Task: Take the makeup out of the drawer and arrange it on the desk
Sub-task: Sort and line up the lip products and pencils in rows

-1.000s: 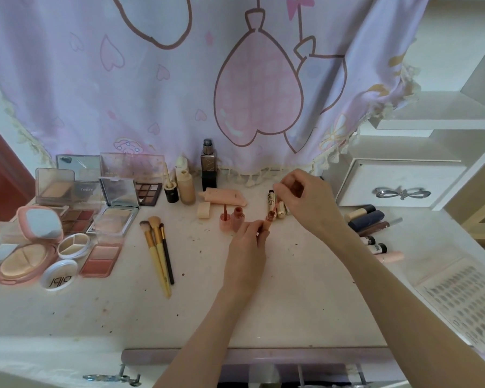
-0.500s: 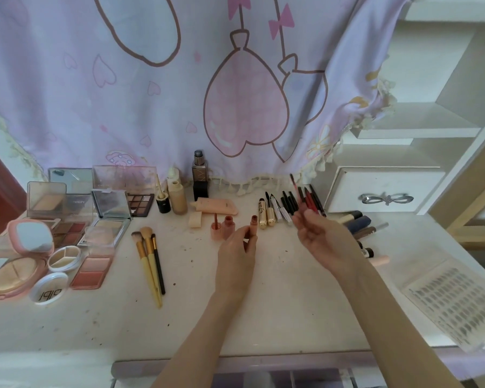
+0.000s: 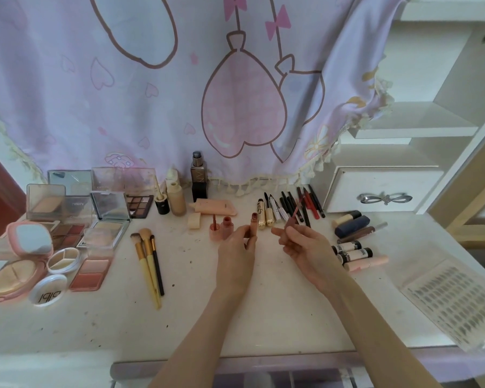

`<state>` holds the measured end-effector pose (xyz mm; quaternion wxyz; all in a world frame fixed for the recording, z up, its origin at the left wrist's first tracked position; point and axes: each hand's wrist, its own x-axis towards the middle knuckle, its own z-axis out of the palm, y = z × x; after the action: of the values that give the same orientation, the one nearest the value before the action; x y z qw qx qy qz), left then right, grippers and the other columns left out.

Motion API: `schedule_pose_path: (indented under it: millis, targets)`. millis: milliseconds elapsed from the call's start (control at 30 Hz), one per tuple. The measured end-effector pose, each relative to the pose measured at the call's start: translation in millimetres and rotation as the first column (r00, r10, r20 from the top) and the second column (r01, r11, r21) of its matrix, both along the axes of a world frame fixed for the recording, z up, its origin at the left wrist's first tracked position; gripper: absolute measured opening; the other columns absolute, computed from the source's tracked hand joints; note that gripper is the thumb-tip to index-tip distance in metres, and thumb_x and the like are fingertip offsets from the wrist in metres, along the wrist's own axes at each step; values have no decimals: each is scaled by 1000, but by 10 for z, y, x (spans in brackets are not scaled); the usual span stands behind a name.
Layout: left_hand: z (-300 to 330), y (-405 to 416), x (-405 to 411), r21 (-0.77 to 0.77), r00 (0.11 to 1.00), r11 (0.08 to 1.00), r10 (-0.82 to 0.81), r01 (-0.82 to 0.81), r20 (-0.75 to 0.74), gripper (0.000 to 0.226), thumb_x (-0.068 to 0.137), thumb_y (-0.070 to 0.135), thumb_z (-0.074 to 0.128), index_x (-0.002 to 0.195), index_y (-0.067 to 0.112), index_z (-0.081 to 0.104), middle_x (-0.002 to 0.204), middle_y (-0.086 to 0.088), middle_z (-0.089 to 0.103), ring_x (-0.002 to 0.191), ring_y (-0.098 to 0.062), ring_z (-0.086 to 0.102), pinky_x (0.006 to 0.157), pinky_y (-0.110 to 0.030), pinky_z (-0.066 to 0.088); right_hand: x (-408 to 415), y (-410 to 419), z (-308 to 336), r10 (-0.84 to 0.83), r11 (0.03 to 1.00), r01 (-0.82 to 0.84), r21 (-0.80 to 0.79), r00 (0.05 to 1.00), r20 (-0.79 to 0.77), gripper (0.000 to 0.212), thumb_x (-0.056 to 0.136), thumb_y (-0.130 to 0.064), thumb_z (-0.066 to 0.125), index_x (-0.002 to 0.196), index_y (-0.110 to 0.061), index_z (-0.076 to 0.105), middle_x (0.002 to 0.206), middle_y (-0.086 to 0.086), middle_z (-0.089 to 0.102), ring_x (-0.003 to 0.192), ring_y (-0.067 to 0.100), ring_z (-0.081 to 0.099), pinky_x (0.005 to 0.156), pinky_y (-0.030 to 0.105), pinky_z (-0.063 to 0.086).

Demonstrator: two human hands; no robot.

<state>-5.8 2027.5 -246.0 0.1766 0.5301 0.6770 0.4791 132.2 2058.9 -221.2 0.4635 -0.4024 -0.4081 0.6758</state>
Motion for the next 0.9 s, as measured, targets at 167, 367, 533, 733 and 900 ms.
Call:
schedule_pose_path:
  millis: [167,367,533,733,900]
  targets:
    - [-5,6,4,-27,998,999,46,-47,-35,17,93,16,53,105,12,64,91,4,60,78,-10,54,68,-14,35,-99,55,-79,-195,930,-7,367,839,508,19,83,-6,64,87,-24,61,83,-4,70,83,6,66,78,12,49]
    - [-2,8,9,-38,997,997,63,-65,-52,16,92,15,53,103,10,63,95,-5,65,86,-20,60,76,-29,45,-234,149,-235,-207,890,-115,441,760,616,16,81,-9,67,94,-17,67,88,-12,66,79,-9,58,69,0,39]
    - [-6,29,4,-59,997,996,64,-66,-42,17,92,14,52,105,13,63,97,-4,66,88,-19,59,76,-26,43,-294,214,-281,-226,871,-145,469,730,645,16,83,-7,65,96,-16,67,92,-8,66,82,-3,58,71,1,41]
    - [-9,28,0,-64,997,996,62,-65,-39,18,92,14,52,105,14,64,99,-3,66,90,-19,59,75,-22,40,-314,245,-317,-236,863,-166,477,702,672,16,84,-7,63,96,-17,65,94,-6,67,83,-1,59,73,5,42]
    - [-19,37,-2,-74,997,995,61,-64,-41,17,92,14,51,104,14,64,99,-2,66,86,-15,58,73,-19,37,-310,241,-326,-243,855,-180,487,690,681,17,84,-8,63,98,-17,65,92,-10,65,82,-4,58,73,1,41]
